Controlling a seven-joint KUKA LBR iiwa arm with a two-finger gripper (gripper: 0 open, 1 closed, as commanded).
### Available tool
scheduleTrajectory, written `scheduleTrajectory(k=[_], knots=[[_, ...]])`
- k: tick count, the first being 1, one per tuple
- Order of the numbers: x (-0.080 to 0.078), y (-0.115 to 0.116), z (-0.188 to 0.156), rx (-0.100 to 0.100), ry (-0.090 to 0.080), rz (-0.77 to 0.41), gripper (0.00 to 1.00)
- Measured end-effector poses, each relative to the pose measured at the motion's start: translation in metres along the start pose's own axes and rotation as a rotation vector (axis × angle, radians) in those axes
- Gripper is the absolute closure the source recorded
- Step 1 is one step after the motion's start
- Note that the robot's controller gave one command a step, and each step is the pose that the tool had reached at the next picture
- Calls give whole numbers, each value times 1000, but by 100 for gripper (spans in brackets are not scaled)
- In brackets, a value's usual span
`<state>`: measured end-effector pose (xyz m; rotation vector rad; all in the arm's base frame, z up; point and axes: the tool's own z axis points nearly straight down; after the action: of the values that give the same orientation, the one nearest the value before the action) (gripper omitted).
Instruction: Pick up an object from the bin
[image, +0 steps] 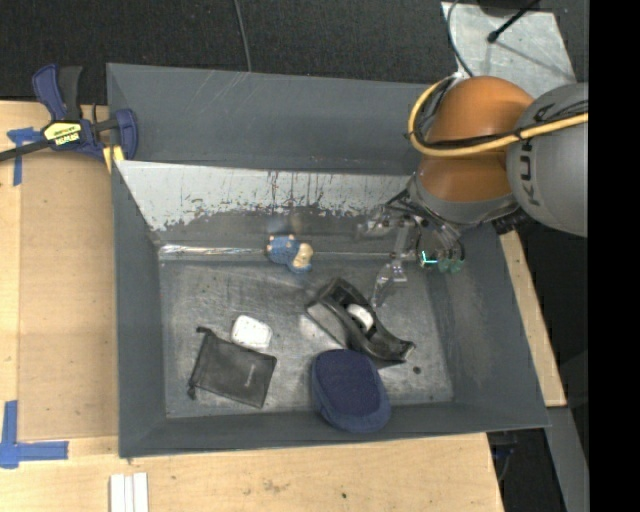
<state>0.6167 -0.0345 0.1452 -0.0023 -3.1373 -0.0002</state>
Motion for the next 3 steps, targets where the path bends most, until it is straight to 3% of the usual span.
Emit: scheduleTrajectory(k=[1,2,3], knots=[[40,-6,46,2,-12,74,0],[29,1,51,7,1,-19,0],[-6,17,34,3,1,264,0]])
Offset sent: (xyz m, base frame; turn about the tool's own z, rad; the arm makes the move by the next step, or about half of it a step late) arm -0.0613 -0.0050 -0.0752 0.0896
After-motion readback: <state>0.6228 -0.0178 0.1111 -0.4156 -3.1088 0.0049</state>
